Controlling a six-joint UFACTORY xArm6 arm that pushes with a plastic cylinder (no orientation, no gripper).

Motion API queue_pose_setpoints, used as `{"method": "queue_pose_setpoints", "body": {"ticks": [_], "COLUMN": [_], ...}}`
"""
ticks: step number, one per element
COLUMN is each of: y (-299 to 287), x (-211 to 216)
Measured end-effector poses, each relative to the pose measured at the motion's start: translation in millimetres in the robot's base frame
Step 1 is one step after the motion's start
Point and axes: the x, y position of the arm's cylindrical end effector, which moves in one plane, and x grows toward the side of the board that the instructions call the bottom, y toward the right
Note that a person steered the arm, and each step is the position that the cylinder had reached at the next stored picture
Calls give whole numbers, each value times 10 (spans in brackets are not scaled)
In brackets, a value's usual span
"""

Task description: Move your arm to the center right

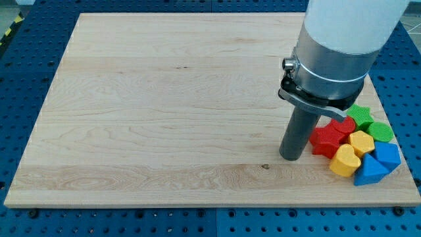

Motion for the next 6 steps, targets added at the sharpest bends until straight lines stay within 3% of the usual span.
{"method": "queue_pose_setpoints", "body": {"ticks": [2, 3, 4, 6], "y": [-244, -887, -857, -99], "x": [7, -70, -621, -1691]}}
